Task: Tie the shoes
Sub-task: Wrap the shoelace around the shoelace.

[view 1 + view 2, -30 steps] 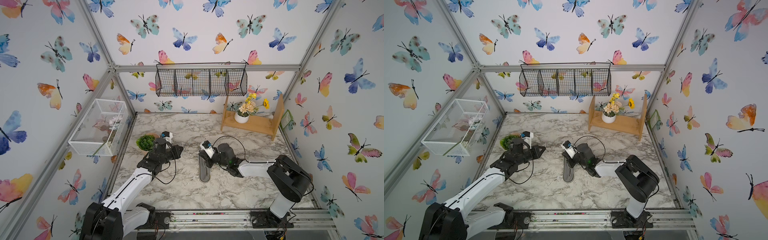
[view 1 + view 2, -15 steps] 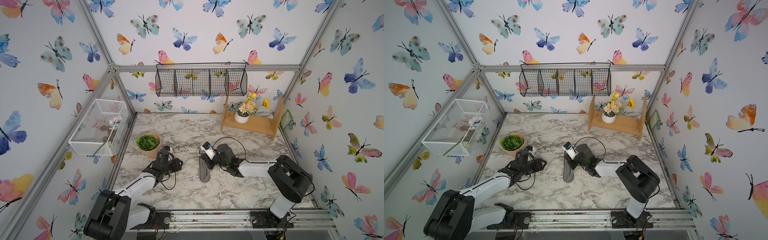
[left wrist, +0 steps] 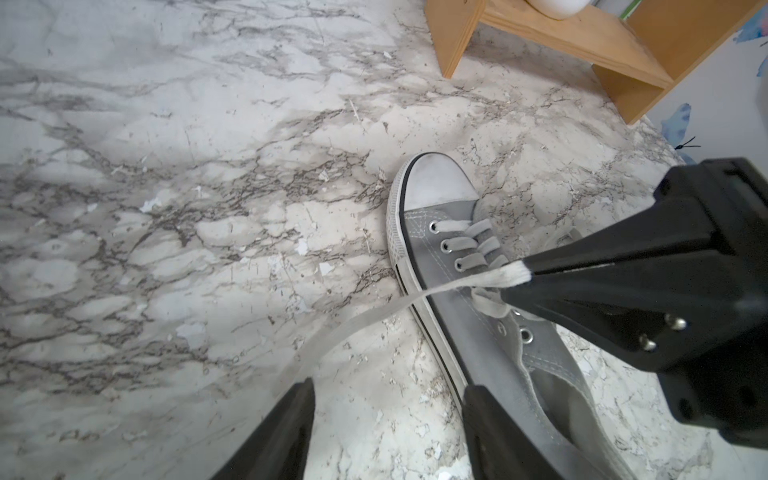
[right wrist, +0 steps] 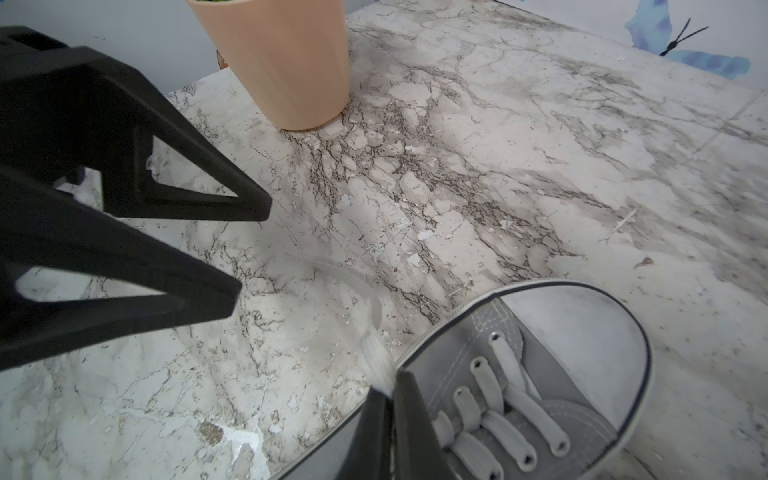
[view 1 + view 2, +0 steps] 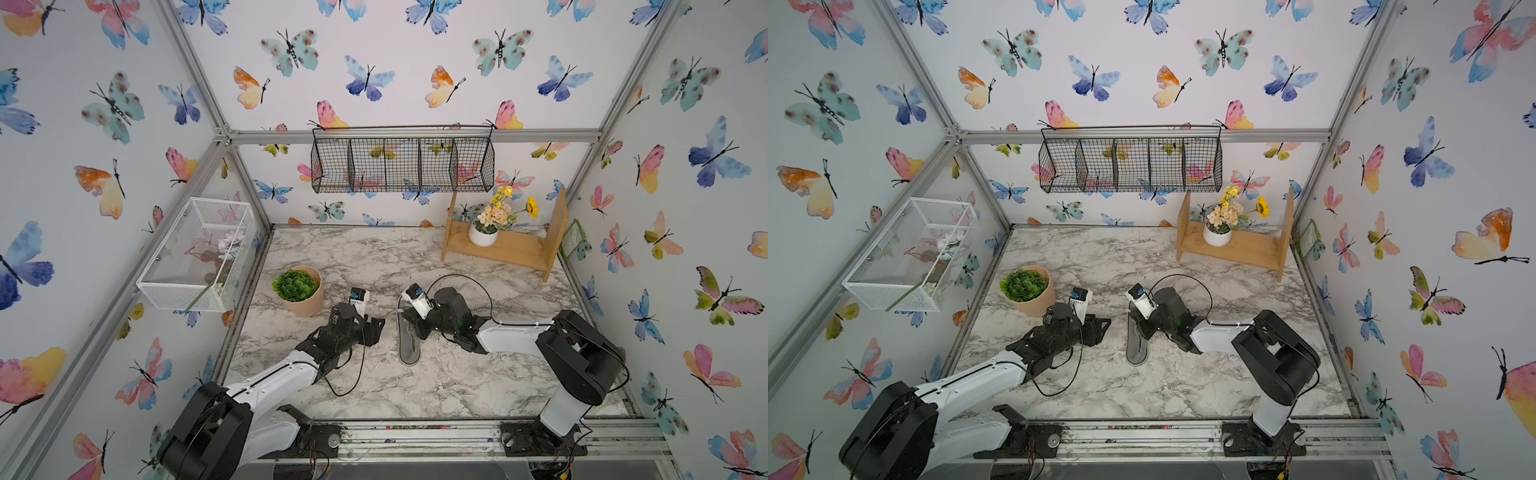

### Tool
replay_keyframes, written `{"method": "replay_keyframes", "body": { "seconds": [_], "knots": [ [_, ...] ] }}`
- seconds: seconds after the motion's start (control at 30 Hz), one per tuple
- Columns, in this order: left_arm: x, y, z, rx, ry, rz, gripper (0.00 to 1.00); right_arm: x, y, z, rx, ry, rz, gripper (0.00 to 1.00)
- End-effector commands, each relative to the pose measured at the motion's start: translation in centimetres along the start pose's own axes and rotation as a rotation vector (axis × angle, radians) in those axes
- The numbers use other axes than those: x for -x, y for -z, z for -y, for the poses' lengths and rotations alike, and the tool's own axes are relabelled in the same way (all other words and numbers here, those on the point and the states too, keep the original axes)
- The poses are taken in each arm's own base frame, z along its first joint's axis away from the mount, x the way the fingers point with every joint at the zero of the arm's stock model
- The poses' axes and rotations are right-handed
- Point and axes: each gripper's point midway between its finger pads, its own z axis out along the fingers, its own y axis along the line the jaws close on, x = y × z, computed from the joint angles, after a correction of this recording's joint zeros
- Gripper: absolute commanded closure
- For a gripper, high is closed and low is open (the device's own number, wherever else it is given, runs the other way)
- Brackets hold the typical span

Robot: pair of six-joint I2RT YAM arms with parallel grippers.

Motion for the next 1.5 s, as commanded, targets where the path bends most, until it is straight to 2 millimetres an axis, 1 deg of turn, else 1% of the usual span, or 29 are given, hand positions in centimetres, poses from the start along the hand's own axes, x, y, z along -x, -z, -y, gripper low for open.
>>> {"method": "replay_keyframes", "body": {
  "seconds": [0.0, 0.07, 0.2, 0.33, 0.43, 0.6, 0.7, 0.77, 0.97, 1.07, 1.23, 1.47],
  "knots": [
    [1.9, -0.8, 1.3, -0.057, -0.181, 0.068, 0.37, 3.0, 0.8, -0.2, 0.030, -0.015, 0.085, 0.92],
    [1.9, -1.5, 1.8, -0.081, -0.226, 0.047, 0.37, 3.4, 1.0, -0.1, 0.041, -0.028, 0.101, 0.92],
    [1.8, -2.9, 2.3, -0.112, -0.254, 0.014, 0.37, 4.2, 1.3, -0.1, 0.060, -0.045, 0.127, 0.92],
    [1.8, -3.9, 2.9, -0.143, -0.298, 0.000, 0.37, 4.3, 1.4, 0.1, 0.070, -0.059, 0.130, 0.92],
    [2.0, -4.7, 3.3, -0.170, -0.323, -0.006, 0.38, 4.4, 1.5, 0.2, 0.074, -0.068, 0.132, 0.92],
    [2.1, -6.0, 4.2, -0.221, -0.316, -0.024, 0.44, 4.5, 1.6, 0.3, 0.076, -0.075, 0.129, 0.92],
    [2.3, -6.1, 5.0, -0.264, -0.320, -0.023, 0.45, 4.6, 1.7, 0.5, 0.072, -0.086, 0.127, 0.91],
    [2.0, -5.9, 5.4, -0.291, -0.331, -0.034, 0.44, 4.7, 1.6, 0.6, 0.072, -0.097, 0.123, 0.91],
    [1.1, -5.8, 5.3, -0.287, -0.359, -0.064, 0.40, 4.9, 1.4, 0.9, 0.066, -0.136, 0.109, 0.92],
    [1.5, -6.0, 5.0, -0.258, -0.347, -0.039, 0.39, 5.0, 1.3, 1.1, 0.065, -0.164, 0.108, 0.92],
    [2.5, -6.1, 5.3, -0.253, -0.297, 0.011, 0.38, 4.9, 1.1, 1.0, 0.072, -0.210, 0.098, 0.92],
    [2.8, -6.7, 5.5, -0.253, -0.274, 0.012, 0.37, 4.8, 1.0, 0.8, 0.089, -0.239, 0.097, 0.92]
  ]
}}
